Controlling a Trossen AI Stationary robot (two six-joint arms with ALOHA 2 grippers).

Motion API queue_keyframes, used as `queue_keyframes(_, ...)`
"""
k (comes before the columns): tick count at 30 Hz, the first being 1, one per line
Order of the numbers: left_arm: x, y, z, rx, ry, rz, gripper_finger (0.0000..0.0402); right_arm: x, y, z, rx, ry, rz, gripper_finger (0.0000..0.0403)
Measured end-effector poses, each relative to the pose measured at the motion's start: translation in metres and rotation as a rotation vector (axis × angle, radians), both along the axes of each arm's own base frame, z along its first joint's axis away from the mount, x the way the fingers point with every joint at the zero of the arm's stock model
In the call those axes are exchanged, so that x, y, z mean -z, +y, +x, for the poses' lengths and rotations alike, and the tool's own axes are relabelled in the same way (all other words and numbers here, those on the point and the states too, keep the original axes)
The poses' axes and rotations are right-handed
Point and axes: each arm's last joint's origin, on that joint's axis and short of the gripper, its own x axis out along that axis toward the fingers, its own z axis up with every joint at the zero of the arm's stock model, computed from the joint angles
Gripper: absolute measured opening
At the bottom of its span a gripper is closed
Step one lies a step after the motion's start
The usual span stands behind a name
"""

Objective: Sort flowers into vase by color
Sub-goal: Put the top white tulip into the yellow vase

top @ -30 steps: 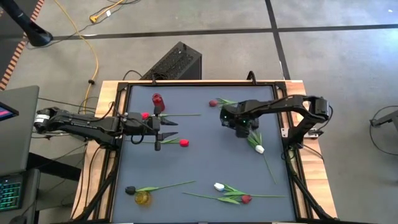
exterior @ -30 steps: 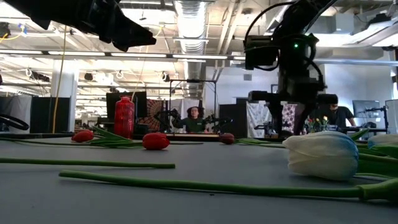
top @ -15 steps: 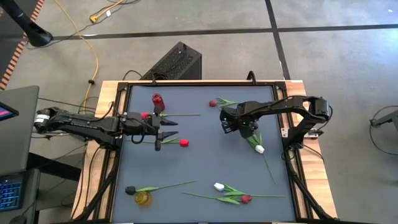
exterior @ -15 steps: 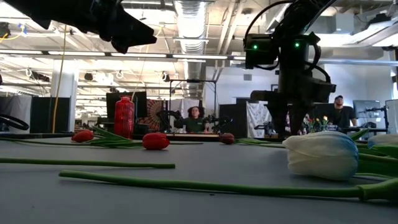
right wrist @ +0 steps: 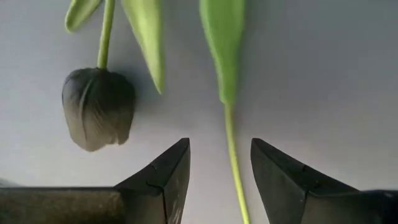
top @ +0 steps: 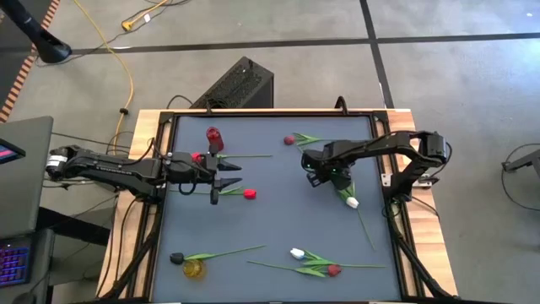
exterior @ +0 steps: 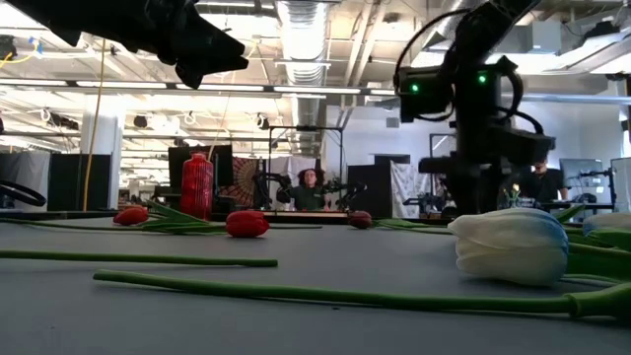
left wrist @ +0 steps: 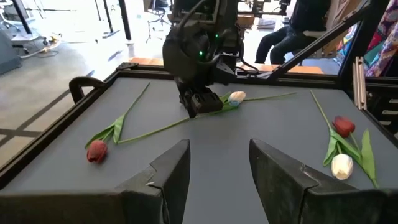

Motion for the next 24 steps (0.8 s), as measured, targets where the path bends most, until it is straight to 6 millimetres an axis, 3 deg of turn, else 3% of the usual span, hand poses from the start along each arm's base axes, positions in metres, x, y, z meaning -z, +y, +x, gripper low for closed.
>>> queue_keyframes(18,0.000,0.000,0.000,-0.002,-0.001,-0.008,0.0155,0.009,0.008,-0.001,-0.024,-0.039,0.099,0.0195)
queue_keyframes(24,0.000,0.000,0.000,-0.005,-0.003,-0.024,0.0155,0.021,0.006,-0.011,-0.012,-0.031,0.102,0.0195)
